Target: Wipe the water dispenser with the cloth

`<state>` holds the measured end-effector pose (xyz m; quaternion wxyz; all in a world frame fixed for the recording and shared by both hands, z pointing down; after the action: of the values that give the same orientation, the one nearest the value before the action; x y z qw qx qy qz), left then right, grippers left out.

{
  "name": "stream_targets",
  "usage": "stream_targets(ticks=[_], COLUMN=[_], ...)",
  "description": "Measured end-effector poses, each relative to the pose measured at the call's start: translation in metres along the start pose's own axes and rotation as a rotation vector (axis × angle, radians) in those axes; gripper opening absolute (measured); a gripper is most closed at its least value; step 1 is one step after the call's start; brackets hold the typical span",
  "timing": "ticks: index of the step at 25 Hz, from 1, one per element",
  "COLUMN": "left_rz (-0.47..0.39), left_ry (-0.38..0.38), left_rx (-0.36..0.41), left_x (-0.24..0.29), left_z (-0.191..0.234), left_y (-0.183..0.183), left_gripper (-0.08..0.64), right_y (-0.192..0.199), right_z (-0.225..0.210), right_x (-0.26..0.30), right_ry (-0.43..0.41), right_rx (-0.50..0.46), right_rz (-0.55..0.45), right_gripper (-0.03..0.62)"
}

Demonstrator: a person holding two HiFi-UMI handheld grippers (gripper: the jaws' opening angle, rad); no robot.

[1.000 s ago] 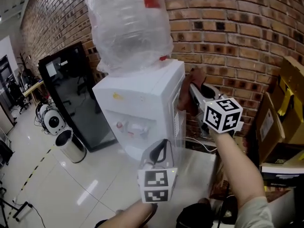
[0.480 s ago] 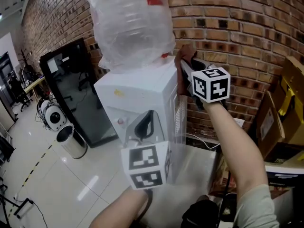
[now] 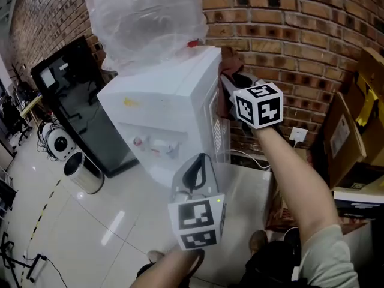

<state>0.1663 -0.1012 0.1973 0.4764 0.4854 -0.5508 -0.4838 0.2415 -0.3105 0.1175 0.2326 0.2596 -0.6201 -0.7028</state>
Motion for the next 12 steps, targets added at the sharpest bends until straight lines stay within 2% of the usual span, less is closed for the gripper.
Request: stream_targets(ticks=[7,12], left_rz=[0.098,0.144], left_ry=[0.047,0.082], left_rx=[0.013,0.02], left_x=[0.008,0.013], left_z=[-0.019,-0.027], left_y=[0.084,0.123], left_gripper=[0.0,0.0], right_y=[0.077,0.13], right_z=[0.011,0.021], right_x=[-0.005,-0.009], right_ry=[0.001,0.01], right_rx=[0.042,0.087], right_rz=[0.064,0.088], right_gripper=[0.055,0.055])
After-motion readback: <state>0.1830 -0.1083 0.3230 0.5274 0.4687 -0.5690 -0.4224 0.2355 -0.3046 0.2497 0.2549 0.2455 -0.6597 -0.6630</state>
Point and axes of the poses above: the fingertips, and each gripper's own axes: x forward along the fingers, z to its left, y out of its underside, the point moved 2 cm from there along -x, backward along the fingers, and after that the axes turned 11 degrees about -y, right-handed, at the moved point
